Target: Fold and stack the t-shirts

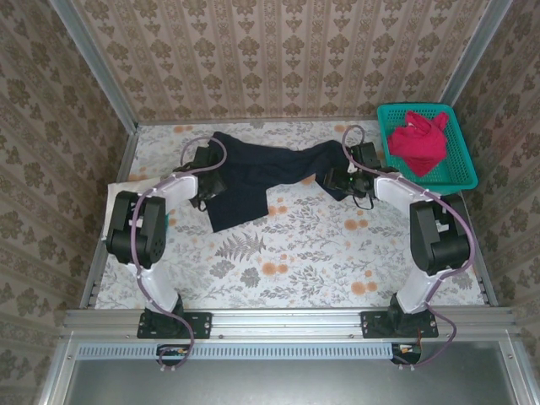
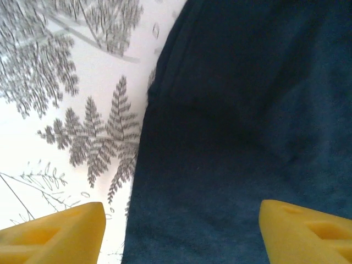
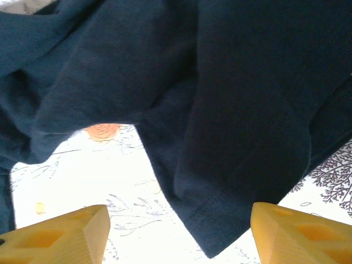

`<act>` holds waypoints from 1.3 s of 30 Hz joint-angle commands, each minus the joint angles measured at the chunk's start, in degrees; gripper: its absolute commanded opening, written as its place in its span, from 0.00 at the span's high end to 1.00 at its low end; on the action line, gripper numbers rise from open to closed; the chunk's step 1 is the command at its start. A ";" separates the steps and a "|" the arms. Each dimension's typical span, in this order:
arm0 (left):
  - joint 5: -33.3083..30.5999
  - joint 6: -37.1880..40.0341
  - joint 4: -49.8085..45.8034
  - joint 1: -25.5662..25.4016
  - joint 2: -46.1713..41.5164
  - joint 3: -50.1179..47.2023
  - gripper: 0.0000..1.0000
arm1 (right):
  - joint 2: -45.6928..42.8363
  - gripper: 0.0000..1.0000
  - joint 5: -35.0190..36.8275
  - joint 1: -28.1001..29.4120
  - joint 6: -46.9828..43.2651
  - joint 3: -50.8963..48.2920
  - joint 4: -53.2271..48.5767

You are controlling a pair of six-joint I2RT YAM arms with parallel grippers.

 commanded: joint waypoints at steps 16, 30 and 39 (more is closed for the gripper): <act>4.26 -3.52 2.46 3.74 -0.36 -11.03 0.34 | 0.55 1.00 5.05 -4.46 -2.52 14.55 -4.63; 6.62 -3.64 3.48 4.56 0.74 -10.76 0.48 | -1.53 0.42 0.25 -3.70 2.88 0.16 0.91; 8.64 -4.80 3.87 4.25 2.18 -10.50 0.91 | -4.40 0.41 0.28 -3.30 2.24 -2.60 0.80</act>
